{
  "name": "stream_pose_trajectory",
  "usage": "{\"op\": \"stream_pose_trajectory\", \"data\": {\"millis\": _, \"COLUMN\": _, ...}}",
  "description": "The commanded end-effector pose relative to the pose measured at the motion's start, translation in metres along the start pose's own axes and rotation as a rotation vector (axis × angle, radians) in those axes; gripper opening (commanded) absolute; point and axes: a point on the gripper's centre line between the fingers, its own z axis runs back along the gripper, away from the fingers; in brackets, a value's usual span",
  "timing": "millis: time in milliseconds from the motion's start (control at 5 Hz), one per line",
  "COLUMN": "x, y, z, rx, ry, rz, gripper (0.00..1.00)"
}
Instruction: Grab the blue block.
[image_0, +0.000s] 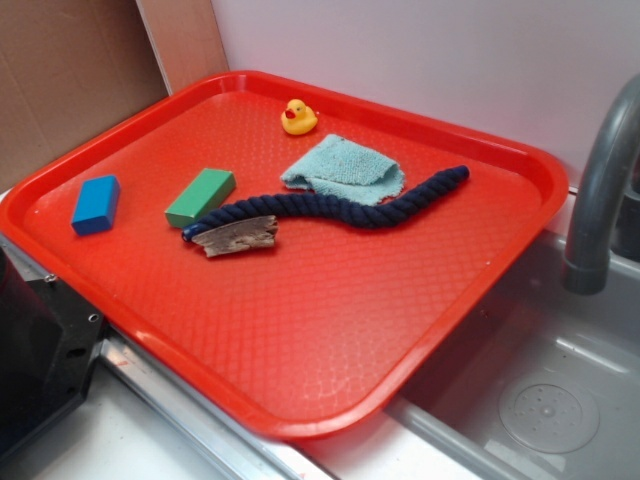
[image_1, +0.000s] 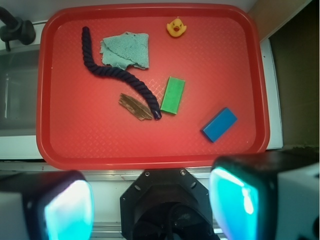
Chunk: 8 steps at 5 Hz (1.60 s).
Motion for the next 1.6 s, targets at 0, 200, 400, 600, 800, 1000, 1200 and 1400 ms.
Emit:
{"op": "stream_pose_trajectory", "data": {"millis": 0, "x": 0.000, "y": 0.000, "z": 0.000, "rx": 0.000, "ry": 0.000, "rz": 0.000, "gripper": 1.00}}
{"op": "stream_pose_trajectory", "data": {"millis": 200, "x": 0.041, "y": 0.051, "z": -0.053, "rx": 0.242, "ry": 0.046, "rz": 0.220, "gripper": 1.00}}
{"op": "stream_pose_trajectory", "data": {"millis": 400, "x": 0.058, "y": 0.112, "z": -0.103, "rx": 0.279, "ry": 0.074, "rz": 0.467, "gripper": 1.00}}
{"op": "stream_pose_trajectory", "data": {"millis": 600, "x": 0.049, "y": 0.168, "z": -0.149, "rx": 0.285, "ry": 0.037, "rz": 0.721, "gripper": 1.00}}
{"op": "stream_pose_trajectory", "data": {"millis": 800, "x": 0.013, "y": 0.186, "z": -0.202, "rx": 0.175, "ry": 0.078, "rz": 0.980, "gripper": 1.00}}
{"op": "stream_pose_trajectory", "data": {"millis": 1000, "x": 0.000, "y": 0.178, "z": -0.226, "rx": 0.127, "ry": 0.067, "rz": 1.136, "gripper": 1.00}}
{"op": "stream_pose_trajectory", "data": {"millis": 1200, "x": 0.007, "y": 0.147, "z": -0.220, "rx": 0.108, "ry": 0.010, "rz": 1.000, "gripper": 1.00}}
{"op": "stream_pose_trajectory", "data": {"millis": 1400, "x": 0.015, "y": 0.125, "z": -0.195, "rx": 0.112, "ry": -0.074, "rz": 0.881, "gripper": 1.00}}
